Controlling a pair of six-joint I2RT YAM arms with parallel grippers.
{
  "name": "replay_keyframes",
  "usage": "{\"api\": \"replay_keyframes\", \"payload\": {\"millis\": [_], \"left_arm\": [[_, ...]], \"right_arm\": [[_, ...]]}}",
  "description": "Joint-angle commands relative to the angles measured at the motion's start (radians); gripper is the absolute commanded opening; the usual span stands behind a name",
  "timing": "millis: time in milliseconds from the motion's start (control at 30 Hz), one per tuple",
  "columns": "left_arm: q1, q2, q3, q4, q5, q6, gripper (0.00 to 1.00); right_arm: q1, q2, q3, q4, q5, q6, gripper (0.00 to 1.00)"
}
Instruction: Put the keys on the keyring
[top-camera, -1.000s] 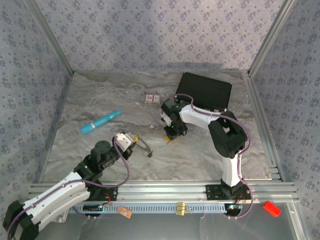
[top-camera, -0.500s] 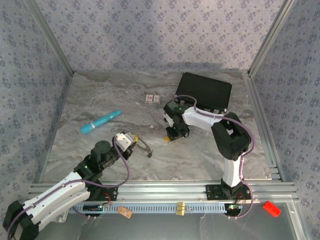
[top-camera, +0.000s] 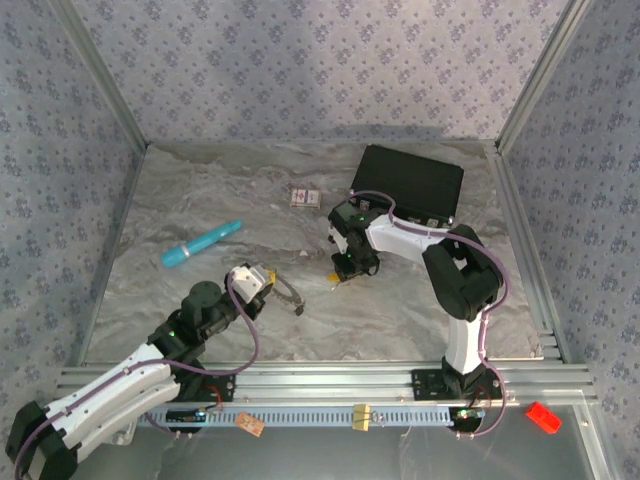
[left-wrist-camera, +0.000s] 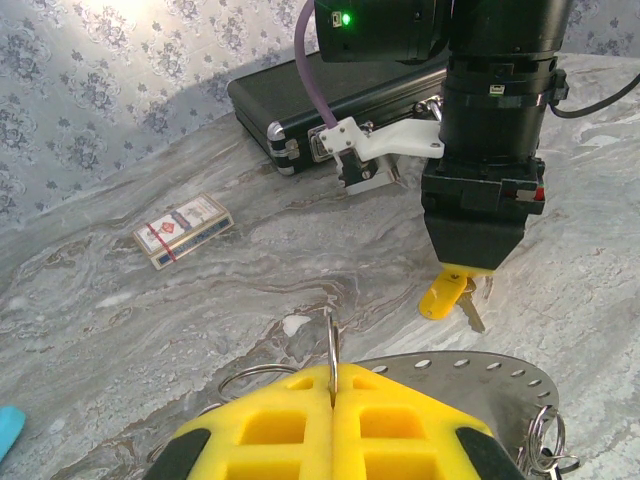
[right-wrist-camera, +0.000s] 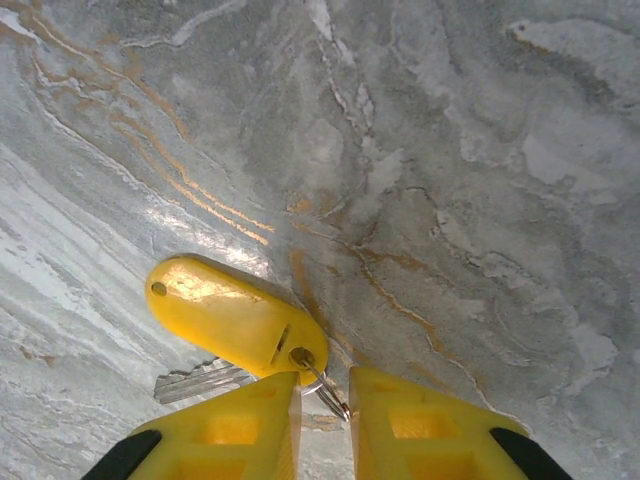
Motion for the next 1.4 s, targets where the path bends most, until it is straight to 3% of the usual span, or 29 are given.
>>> {"api": "replay_keyframes", "payload": {"millis": [0, 667, 933, 1233, 1367], "left_arm": [[0.005, -0.011, 0.001, 0.051, 0.010, 0.003, 0.00], [0.004, -0.013, 0.002, 0.047, 0.010, 0.004, 0.00], [0.005, -0.015, 0.004, 0.044, 0.008, 0.006, 0.00], [0.005, -0.026, 0.010, 0.055, 0.031, 0.013, 0.00], [0.004, -0.027, 0.018, 0.064, 0.069, 0.027, 0.00]], "right_arm": [[-0.007, -0.024, -0.008, -0.004, -0.014, 0.015, 0.19], [-0.008, -0.017, -0.005, -0.006, -0.037, 0.012, 0.14], [-0.009, -0.037, -0.009, -0.003, -0.022, 0.010, 0.00], [0.006, -0.300, -0.139, 0.145, -0.012, -0.128, 0.00], [0.011, -0.422, -0.185, 0.200, -0.075, -0.212, 0.00]]}}
